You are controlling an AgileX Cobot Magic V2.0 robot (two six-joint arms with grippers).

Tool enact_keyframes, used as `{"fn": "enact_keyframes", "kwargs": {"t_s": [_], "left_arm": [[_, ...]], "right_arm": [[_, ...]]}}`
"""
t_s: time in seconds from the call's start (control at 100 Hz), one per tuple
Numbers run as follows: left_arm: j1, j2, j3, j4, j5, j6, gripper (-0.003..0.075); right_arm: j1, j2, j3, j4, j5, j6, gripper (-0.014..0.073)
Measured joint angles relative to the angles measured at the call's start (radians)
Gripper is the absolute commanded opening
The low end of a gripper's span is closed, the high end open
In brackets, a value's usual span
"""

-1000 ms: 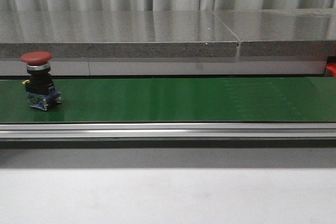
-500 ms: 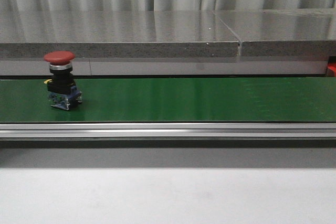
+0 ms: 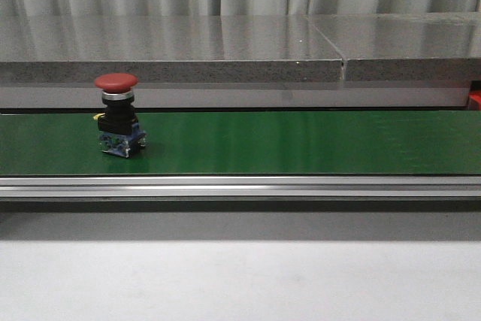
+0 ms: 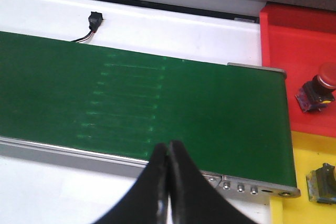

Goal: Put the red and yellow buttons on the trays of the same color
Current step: 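Carry the yellow button with the left gripper onto the belt, release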

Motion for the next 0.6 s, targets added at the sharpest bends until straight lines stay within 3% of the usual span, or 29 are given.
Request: {"fn": "enact_keyframes", "kwargs": {"t_s": [0.13, 0.46, 0.6], "left_arm": [[-0.058, -0.074, 0.0, 0.0, 0.032, 0.016, -0.0002], [-0.354, -0.094, 0.0, 0.03, 0.076, 0.117, -0.0002], [-0.433, -0.088, 0.0, 0.076, 0.069, 0.129, -0.0002]], "right_arm": [[0.0, 0.0, 0.0, 0.0, 0.0, 0.0, -0.012], [0.0, 0.0, 0.0, 0.0, 0.0, 0.0, -0.012], [0.0, 0.0, 0.0, 0.0, 0.0, 0.0, -0.012]]}}
